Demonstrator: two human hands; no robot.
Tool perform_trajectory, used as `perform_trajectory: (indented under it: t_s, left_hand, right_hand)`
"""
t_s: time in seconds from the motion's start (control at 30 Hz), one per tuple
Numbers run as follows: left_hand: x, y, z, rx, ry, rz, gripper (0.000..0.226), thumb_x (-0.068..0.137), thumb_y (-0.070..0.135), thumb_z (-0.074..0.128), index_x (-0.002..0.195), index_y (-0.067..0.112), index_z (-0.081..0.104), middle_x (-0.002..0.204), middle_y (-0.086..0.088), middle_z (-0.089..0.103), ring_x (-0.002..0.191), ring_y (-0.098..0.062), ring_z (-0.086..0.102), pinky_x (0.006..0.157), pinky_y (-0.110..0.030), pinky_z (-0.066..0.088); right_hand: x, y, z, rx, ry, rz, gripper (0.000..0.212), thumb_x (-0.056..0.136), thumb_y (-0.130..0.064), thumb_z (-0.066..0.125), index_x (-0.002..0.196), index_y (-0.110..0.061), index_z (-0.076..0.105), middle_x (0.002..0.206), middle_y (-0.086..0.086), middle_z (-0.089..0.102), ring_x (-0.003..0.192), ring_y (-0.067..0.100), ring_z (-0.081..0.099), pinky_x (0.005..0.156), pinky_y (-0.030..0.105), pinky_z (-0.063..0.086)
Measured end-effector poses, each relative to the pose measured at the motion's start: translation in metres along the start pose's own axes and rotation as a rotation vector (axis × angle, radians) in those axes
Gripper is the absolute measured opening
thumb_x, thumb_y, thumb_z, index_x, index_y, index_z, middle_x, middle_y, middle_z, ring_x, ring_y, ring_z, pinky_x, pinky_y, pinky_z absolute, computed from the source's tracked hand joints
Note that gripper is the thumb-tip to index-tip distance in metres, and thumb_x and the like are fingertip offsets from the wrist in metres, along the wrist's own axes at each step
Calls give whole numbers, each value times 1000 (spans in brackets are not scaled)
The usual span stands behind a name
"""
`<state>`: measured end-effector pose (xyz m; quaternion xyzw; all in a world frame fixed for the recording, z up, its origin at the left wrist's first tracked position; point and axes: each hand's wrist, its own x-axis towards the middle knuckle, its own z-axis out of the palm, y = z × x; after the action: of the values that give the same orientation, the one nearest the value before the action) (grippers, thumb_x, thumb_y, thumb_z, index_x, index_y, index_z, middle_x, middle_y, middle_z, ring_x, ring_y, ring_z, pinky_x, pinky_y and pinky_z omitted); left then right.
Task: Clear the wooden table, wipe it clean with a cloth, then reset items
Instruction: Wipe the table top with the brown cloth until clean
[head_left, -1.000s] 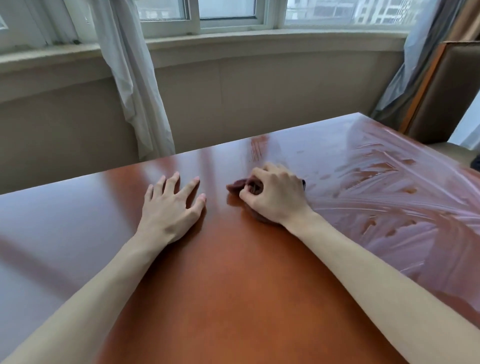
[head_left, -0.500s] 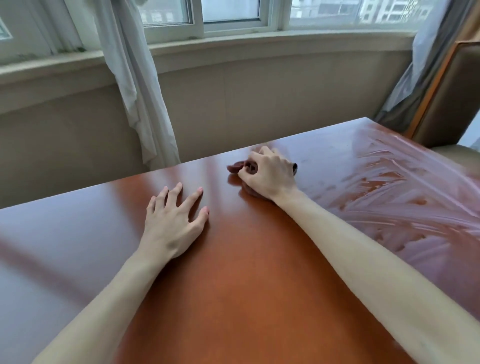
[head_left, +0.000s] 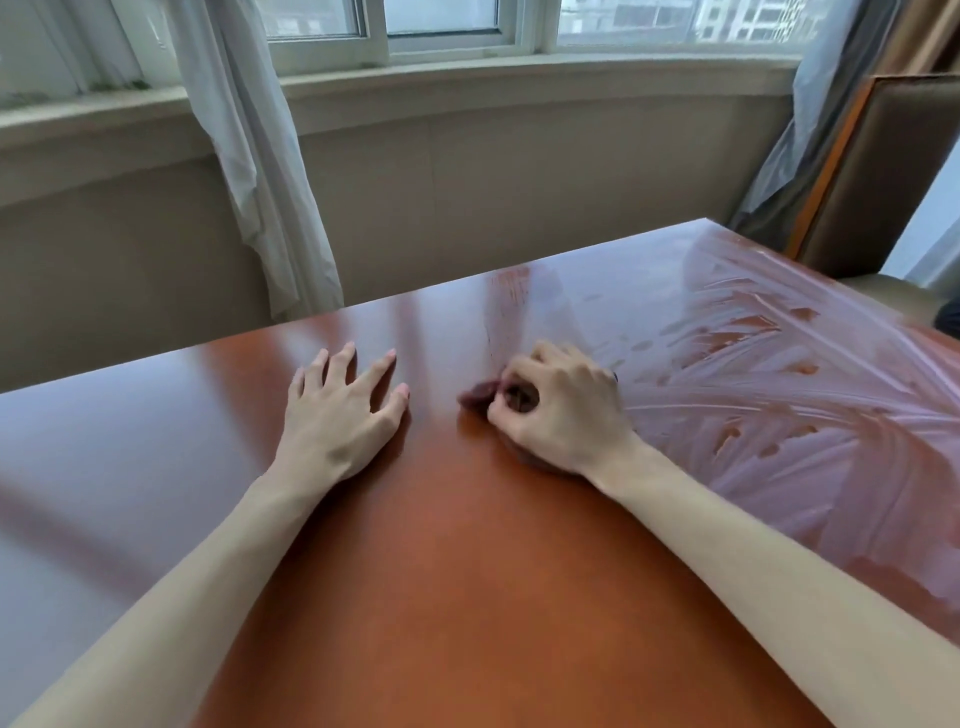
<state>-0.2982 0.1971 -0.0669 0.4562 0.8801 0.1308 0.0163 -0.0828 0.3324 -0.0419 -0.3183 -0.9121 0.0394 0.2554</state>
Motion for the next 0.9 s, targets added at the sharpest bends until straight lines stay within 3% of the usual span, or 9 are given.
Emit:
perform_trajectory:
  t_s: [0.1,0.2,0.33,0.53,0.63,0.77,0.9]
  left_hand:
    - [5,-2,5,2,16,-9,69,87,71,19,153,51,29,165,-3,23,153,-27,10,124,-46,7]
    - [6,-3,8,13,38,-18,69,87,73,17,152,53,27,165,-1,21,153,-25,10,125,-44,7]
    - [5,0,6,20,33,-39,72,85,78,14,152,55,26,166,2,19,154,-22,7,125,-42,6]
    - [0,7,-5,27,-17,-48,77,81,79,11,152,53,28,165,0,21,153,-25,10,124,-44,7]
    - [-4,9,-10,21,-35,-37,76,84,78,15,153,50,30,164,-3,24,152,-27,13,124,-45,9]
    - [-5,9,-10,24,-45,-32,61,97,69,30,154,47,30,165,-6,22,152,-31,14,123,-47,9]
    - [-3,7,-6,-2,-23,-28,61,97,69,31,153,47,32,166,-6,21,153,-30,13,124,-47,8]
  right_hand:
    - [99,19,44,-5,7,101,29,81,-54,62,87,-26,69,96,0,64,99,30,60,74,34,41]
    - [180,34,77,-28,-25,154,35,85,-55,59,102,-28,72,106,1,64,107,31,58,77,36,36]
    - [217,42,89,-43,-44,192,38,87,-54,58,107,-26,74,108,4,65,108,34,58,85,39,41]
    - [104,26,41,22,-53,85,25,83,-52,58,80,-27,62,92,-7,61,94,28,58,73,34,36]
    - [7,10,1,54,-33,-5,25,81,-52,60,83,-29,68,87,-10,61,85,22,56,76,35,48]
    - [-95,-2,-43,64,22,-115,20,81,-47,64,86,-29,72,88,-11,63,85,18,56,76,29,47]
    - [-93,-3,-44,60,34,-128,21,79,-48,63,86,-30,72,87,-11,62,84,17,57,71,25,39]
